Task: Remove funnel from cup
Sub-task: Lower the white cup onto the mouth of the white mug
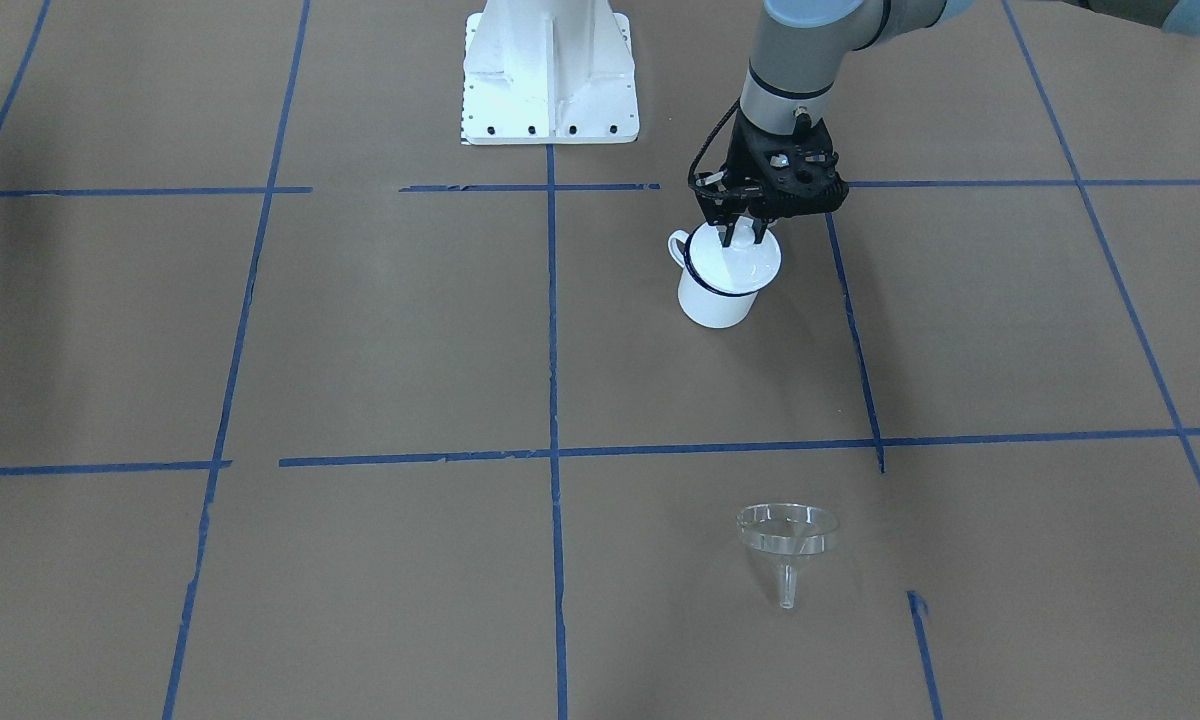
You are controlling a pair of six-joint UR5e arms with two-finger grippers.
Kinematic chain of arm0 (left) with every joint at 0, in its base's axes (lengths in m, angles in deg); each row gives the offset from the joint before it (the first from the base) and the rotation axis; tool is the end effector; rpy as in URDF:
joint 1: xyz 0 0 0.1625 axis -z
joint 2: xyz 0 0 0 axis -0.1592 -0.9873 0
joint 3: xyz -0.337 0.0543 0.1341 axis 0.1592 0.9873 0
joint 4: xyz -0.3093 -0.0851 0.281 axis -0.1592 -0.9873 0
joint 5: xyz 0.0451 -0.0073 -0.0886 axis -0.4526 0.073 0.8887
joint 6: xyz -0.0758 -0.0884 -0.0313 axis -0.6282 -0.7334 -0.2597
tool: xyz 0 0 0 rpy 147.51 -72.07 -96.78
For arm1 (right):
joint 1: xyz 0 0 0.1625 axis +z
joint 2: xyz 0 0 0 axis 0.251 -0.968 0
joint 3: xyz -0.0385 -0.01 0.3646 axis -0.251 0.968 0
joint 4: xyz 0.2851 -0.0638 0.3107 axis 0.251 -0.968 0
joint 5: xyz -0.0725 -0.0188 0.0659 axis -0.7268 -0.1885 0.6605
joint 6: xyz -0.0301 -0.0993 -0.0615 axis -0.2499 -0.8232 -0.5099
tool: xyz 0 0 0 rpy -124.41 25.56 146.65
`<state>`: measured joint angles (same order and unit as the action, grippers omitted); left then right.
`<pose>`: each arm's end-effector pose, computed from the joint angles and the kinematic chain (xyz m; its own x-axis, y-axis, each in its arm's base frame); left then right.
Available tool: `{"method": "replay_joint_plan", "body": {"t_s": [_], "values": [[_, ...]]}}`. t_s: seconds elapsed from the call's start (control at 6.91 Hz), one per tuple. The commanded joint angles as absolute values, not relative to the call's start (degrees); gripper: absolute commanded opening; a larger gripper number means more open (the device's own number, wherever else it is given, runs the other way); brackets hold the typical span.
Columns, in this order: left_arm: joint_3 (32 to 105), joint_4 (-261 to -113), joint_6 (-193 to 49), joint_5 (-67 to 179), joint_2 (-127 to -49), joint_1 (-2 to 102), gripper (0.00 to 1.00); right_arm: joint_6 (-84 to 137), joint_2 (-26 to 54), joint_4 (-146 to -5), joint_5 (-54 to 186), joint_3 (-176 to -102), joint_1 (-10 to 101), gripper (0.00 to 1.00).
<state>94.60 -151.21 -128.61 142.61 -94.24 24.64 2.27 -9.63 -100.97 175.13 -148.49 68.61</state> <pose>0.4079 -0.3885 0.1870 0.6906 -0.0995 -0.7163 0.1417 0.9899 -0.0009 -0.0047 -0.4754 0.5606 0.7167 -0.1764 0.6747 0.2141 0.9764 0.0279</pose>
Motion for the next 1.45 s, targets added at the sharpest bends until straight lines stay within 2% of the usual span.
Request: {"method": "replay_joint_plan", "body": {"t_s": [0.0, 1.16, 1.3], "values": [[94.51, -151.45, -128.74, 142.61, -94.04, 24.5, 0.0, 2.28, -9.65, -101.06, 175.13, -148.45, 68.61, 1.0], [94.42, -151.45, -128.74, 142.61, -93.69, 22.48, 0.0, 2.28, -9.65, -100.97, 175.13, -148.45, 68.61, 1.0], [94.16, -151.45, -128.56, 142.53, -93.69, 22.48, 0.21, 2.28, -9.65, -100.97, 175.13, -148.53, 68.61, 1.0]]}}
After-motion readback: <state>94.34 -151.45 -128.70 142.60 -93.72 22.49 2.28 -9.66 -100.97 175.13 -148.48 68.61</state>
